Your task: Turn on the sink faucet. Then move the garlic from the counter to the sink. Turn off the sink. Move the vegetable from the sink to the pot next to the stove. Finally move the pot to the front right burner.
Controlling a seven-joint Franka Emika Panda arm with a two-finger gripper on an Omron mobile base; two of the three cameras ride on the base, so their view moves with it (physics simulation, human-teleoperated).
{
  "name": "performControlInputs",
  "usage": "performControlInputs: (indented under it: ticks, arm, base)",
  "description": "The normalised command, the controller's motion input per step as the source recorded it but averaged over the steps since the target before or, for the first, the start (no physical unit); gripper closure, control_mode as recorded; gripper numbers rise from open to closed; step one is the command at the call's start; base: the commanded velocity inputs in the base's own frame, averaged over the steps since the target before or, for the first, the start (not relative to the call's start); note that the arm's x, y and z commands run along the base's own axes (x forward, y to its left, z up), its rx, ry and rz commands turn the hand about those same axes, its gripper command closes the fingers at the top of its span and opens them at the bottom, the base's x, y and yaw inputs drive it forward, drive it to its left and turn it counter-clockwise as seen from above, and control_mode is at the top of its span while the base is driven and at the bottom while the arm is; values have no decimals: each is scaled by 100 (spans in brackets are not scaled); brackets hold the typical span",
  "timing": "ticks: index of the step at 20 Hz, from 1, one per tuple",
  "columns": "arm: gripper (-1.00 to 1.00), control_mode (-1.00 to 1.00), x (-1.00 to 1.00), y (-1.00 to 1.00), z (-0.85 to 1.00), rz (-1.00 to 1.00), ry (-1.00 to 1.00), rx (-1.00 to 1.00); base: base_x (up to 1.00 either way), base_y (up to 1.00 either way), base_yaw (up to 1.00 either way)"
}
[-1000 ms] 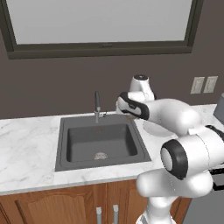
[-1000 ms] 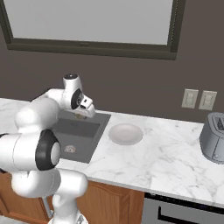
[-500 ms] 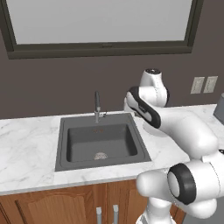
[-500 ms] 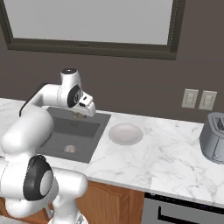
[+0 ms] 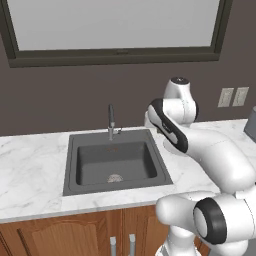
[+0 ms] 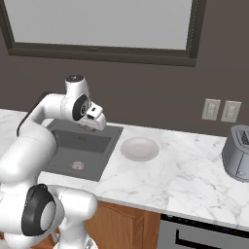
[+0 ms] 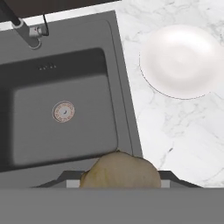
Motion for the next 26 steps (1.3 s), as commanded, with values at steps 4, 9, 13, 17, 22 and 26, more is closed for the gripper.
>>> performControlInputs:
  ticks: [4, 9, 13, 17, 22, 26]
  arm:
    - [100, -100, 0, -2, 0, 0, 0, 2]
    - [100, -100, 0, -4, 0, 0, -2, 0]
    - [100, 100, 0, 0, 0, 0, 0, 0]
    - [100, 100, 0, 0, 0, 0, 0, 0]
    - [100, 100, 0, 0, 0, 0, 0, 0]
    - [100, 100, 0, 0, 0, 0, 0, 0]
  base:
    - [0, 0, 0]
    - [0, 0, 0]
    - [-3, -21, -9]
    - [0, -19, -20]
    - [0, -24, -24]
    - [0, -33, -34]
